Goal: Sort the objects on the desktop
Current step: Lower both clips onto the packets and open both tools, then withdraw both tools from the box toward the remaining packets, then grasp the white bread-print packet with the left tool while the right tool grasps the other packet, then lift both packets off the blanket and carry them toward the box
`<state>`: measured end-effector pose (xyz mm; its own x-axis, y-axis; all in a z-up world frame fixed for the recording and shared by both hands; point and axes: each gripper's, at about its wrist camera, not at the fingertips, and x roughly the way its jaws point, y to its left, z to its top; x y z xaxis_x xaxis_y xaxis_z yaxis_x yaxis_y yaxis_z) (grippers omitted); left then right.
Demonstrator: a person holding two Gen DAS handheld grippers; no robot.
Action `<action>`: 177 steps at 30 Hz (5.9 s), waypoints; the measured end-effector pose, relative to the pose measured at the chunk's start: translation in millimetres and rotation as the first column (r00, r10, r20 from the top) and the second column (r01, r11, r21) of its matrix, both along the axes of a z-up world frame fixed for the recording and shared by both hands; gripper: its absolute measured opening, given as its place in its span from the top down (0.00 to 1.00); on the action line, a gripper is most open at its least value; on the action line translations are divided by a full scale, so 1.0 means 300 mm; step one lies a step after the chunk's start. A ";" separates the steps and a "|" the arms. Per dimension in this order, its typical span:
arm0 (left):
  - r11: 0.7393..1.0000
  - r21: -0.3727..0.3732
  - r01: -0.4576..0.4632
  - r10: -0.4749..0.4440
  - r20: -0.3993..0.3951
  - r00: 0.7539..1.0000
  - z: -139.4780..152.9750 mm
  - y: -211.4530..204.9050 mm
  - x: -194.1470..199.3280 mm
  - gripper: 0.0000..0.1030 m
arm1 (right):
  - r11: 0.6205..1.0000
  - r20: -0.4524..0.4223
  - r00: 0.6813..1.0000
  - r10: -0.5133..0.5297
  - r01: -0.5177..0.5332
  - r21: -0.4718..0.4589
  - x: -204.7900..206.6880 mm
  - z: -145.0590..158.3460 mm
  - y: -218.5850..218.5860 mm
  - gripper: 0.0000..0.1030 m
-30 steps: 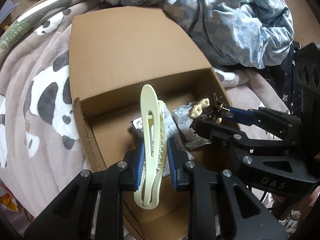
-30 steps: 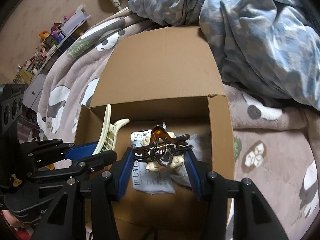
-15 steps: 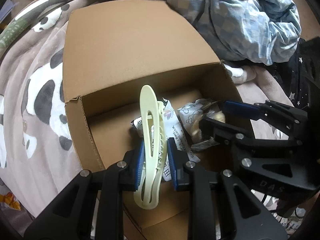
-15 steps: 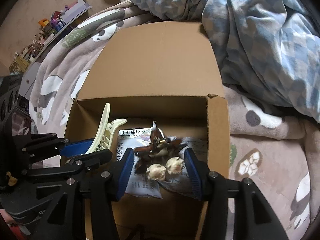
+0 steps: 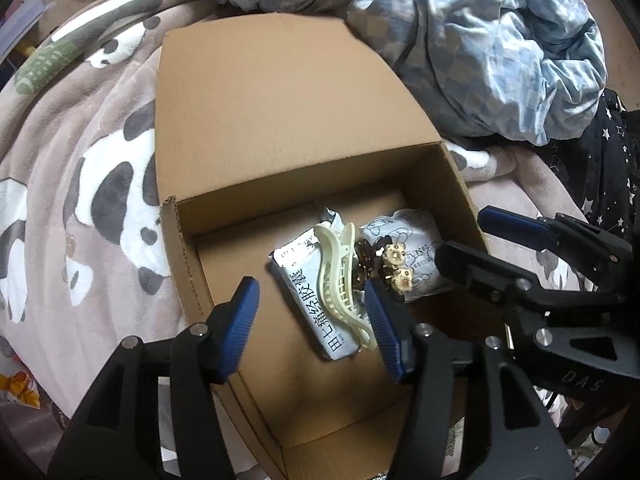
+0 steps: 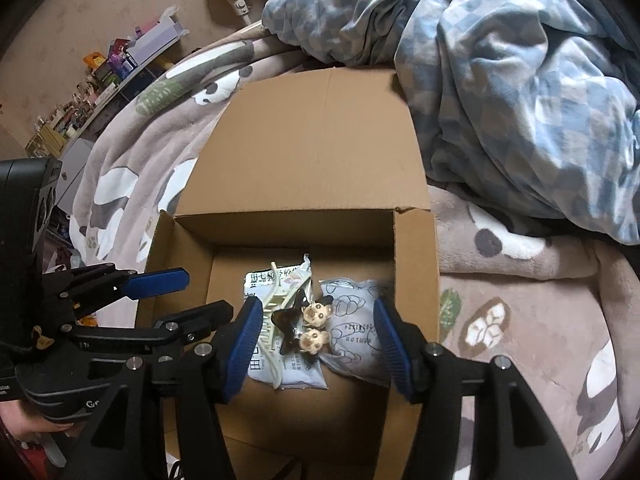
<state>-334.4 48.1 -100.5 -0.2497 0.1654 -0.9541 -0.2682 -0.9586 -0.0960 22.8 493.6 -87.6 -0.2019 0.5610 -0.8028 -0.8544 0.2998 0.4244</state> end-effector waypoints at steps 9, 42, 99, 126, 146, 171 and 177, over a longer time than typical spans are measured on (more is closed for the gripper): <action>1.000 -0.010 -0.006 0.006 -0.020 1.000 0.074 0.001 0.060 0.48 | 1.000 0.015 1.000 -0.022 0.022 0.019 -0.018 0.064 -0.055 0.43; 1.000 -0.009 0.018 -0.019 -0.042 0.999 0.217 0.065 0.596 0.47 | 0.996 0.033 0.996 -0.082 0.081 0.031 -0.243 0.188 -0.527 0.43; 0.991 0.101 -0.087 0.052 0.308 0.950 -0.349 0.117 1.018 0.45 | 0.978 -0.092 0.979 -0.184 0.173 -0.118 -0.484 -0.266 -0.787 0.43; 0.985 0.101 -0.139 0.099 0.325 0.940 -0.412 0.074 0.960 0.47 | 0.960 -0.123 0.963 -0.241 0.218 -0.175 -0.441 -0.370 -0.549 0.40; 0.975 -0.027 -0.220 0.219 0.274 0.936 -0.374 -0.164 0.924 0.50 | 0.937 -0.238 0.911 -0.338 0.301 -0.178 -0.441 -0.412 -0.465 0.53; 0.972 -0.048 -0.232 0.237 0.213 0.948 -0.311 -0.246 0.859 0.49 | 0.862 -0.243 0.829 -0.503 0.460 -0.216 -0.429 -0.362 -0.470 0.31; 0.969 -0.074 -0.235 0.245 0.185 0.952 -0.293 -0.283 0.824 0.49 | 0.839 -0.094 0.864 -0.495 0.447 -0.312 -0.465 -0.386 -0.384 0.30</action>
<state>-87.3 -36.8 -188.2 -0.0883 0.0735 -0.9934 -0.0113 -0.9973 -0.0728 -116.8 378.4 -203.4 -0.1112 0.3883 -0.9148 -0.5050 0.7707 0.3885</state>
